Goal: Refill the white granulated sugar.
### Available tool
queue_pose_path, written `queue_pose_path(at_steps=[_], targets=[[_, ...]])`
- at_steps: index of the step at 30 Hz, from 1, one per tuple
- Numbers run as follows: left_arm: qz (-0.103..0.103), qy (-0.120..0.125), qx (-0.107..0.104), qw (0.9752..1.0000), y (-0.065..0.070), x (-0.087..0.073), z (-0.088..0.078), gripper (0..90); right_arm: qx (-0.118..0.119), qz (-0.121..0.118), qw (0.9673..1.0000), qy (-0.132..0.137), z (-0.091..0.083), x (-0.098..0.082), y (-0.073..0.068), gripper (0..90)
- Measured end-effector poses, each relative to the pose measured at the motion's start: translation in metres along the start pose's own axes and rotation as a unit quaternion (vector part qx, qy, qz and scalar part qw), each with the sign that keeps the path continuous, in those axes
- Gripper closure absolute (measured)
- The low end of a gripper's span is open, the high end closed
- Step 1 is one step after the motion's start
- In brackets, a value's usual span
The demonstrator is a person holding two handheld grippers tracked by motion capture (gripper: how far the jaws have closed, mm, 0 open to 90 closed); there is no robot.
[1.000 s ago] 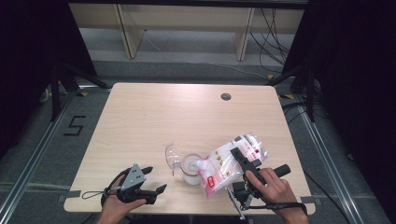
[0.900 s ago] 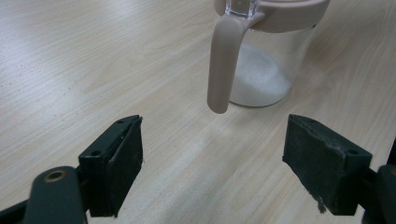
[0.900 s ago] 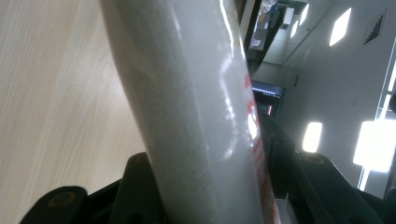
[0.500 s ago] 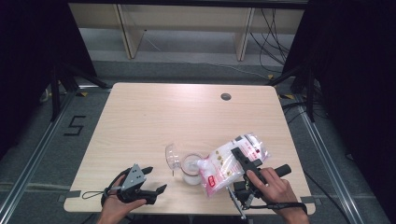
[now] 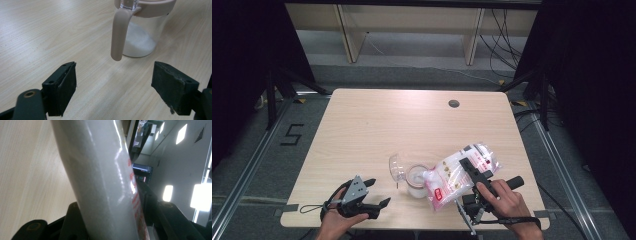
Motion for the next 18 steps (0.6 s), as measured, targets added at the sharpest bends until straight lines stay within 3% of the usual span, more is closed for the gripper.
queue_pose_path(at_steps=[1,2,5,8,11,13,18], targets=[[0.001,0.0,0.001,1.0,-0.0002,0.0,-0.0001,19.5,0.004,0.024,0.9997,-0.008,-0.0012,-0.0012,-0.0033,61.1],[0.001,0.0,0.001,1.0,-0.0001,0.0001,-0.0001,19.5,-0.002,0.003,1.0,-0.001,-0.0007,-0.0005,0.0004,61.1],[0.0,0.002,0.0,1.0,-0.0001,0.0001,0.0002,19.5,0.001,0.002,1.0,-0.003,-0.0015,-0.0005,0.0012,61.2],[0.001,0.0,0.001,1.0,-0.0001,0.0,-0.0001,19.5,0.009,0.018,0.9997,-0.015,-0.0032,-0.0011,-0.0017,61.2],[0.001,-0.001,0.001,1.0,-0.0004,-0.0001,-0.0002,19.5,0.005,0.004,0.9999,-0.009,-0.0028,-0.0003,0.0011,61.3],[0.0,0.001,0.001,1.0,-0.0003,0.0,-0.0002,19.5,0.008,0.016,0.9997,-0.015,-0.003,-0.0011,-0.0013,61.3],[0.0,0.001,0.002,1.0,-0.0003,0.0,-0.0002,19.5,0.003,0.02,0.9997,-0.01,-0.0028,-0.0004,-0.0016,61.4]])
Point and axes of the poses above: each handheld gripper's, and its own axes: z roughly forward along the jaws, x roughly out of its top, y roughly to its right, the point moved 4 cm from there along z, roughly forward along the jaws, and after that the axes turned 3 degrees about -y, right-handed, at the moved point
